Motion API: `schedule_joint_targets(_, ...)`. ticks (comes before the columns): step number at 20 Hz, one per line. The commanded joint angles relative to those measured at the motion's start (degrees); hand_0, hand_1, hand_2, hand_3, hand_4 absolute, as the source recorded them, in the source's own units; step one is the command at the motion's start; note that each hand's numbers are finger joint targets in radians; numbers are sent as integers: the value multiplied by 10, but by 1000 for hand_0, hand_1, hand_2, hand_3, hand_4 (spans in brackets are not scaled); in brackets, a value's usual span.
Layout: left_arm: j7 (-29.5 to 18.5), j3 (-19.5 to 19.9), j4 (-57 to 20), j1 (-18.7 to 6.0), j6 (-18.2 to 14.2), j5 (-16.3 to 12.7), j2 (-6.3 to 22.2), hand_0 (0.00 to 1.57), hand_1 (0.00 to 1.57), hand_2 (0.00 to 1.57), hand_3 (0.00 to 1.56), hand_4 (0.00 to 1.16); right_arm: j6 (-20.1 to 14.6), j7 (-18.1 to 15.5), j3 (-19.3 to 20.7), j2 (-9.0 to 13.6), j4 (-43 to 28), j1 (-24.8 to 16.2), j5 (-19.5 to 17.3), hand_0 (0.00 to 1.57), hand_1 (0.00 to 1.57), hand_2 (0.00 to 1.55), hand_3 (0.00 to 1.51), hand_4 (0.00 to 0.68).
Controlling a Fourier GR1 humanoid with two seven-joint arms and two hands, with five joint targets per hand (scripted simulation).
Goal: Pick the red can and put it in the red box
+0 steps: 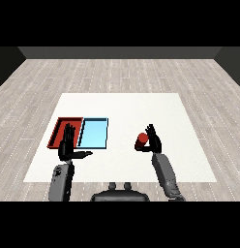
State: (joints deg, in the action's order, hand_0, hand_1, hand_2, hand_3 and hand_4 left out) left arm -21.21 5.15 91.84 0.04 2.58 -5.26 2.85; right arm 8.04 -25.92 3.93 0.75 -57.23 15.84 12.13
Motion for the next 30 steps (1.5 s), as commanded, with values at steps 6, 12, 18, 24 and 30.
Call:
schedule_joint_targets(6, 11, -9, 15, 12, 1, 4, -2, 0, 0, 0, 0, 0, -11, 3, -12, -7, 6, 7, 3, 0, 0, 0, 0, 0)
schedule_joint_targets(12, 7, -14, 32, 21, 3, 5, -4, 0, 0, 0, 0, 0, -16, -10, 1, -7, 71, 50, 5, 0, 0, 0, 0, 0)
schedule_joint_targets(18, -25, 6, -31, -7, 11, -7, 1, 0, 0, 0, 0, 0, -33, -49, -4, -7, 131, 81, -6, 0, 0, 0, 0, 0)
schedule_joint_targets(24, 1, 22, -51, -48, -2, -7, 12, 0, 0, 0, 0, 0, -81, -27, -86, -7, 105, 74, 61, 0, 0, 0, 0, 0)
schedule_joint_targets(30, 22, 8, 17, -8, 8, -10, 18, 0, 0, 0, 0, 0, -41, -56, -5, 3, 188, 113, 12, 808, 808, 921, 800, 0)
